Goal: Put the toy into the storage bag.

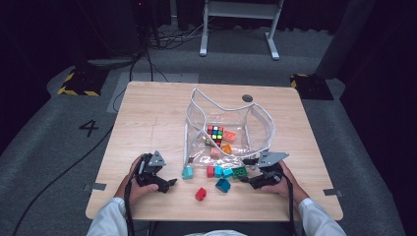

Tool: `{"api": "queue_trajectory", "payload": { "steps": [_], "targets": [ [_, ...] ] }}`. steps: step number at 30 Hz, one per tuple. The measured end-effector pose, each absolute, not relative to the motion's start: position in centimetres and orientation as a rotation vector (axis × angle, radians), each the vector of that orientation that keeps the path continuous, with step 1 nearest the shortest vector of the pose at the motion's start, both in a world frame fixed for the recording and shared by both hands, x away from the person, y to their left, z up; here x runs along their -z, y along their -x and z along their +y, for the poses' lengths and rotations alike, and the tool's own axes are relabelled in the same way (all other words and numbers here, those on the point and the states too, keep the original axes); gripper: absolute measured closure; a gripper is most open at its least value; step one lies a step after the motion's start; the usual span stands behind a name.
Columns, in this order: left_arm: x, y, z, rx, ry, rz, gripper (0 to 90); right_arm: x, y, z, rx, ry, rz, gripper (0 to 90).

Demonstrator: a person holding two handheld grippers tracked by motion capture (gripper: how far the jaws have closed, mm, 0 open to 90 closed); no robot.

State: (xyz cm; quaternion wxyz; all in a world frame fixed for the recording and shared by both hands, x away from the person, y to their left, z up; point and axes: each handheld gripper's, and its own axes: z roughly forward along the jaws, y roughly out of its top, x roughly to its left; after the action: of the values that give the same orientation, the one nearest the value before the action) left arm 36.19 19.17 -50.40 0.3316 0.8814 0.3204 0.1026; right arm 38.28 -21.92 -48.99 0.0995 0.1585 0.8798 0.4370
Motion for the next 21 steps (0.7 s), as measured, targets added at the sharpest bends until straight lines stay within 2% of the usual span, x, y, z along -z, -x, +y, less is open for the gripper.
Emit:
{"api": "queue_trajectory", "payload": {
  "steps": [8, 10, 11, 13, 14, 21],
  "targets": [
    [50.4, -36.2, 19.2, -0.268, -2.303, 0.837, 0.4, 49.8, -38.5, -20.8, -1.237, -0.427, 2.652, 33.5],
    [50.4, -36.2, 19.2, -0.268, -2.304, 0.837, 0.4, 49.7, -38.3, -21.0, -1.216, -0.436, 2.652, 35.6],
    [50.4, -36.2, 19.2, -0.268, -2.304, 0.837, 0.4, 49.7, -37.9, -21.1, -1.217, -0.474, 2.657, 41.6],
    [50.4, -36.2, 19.2, -0.268, -2.303, 0.837, 0.4, 49.8, -37.8, -21.2, -1.227, -0.462, 2.65, 42.4],
    [50.4, -36.2, 19.2, -0.269, -2.304, 0.837, 0.4, 49.8, -37.4, -21.3, -1.214, -0.461, 2.674, 46.9],
    [50.4, -36.2, 19.2, -0.268, -2.304, 0.837, 0.4, 50.0, -36.6, -21.5, -1.213, -0.393, 2.678, 50.1]
  ]
}}
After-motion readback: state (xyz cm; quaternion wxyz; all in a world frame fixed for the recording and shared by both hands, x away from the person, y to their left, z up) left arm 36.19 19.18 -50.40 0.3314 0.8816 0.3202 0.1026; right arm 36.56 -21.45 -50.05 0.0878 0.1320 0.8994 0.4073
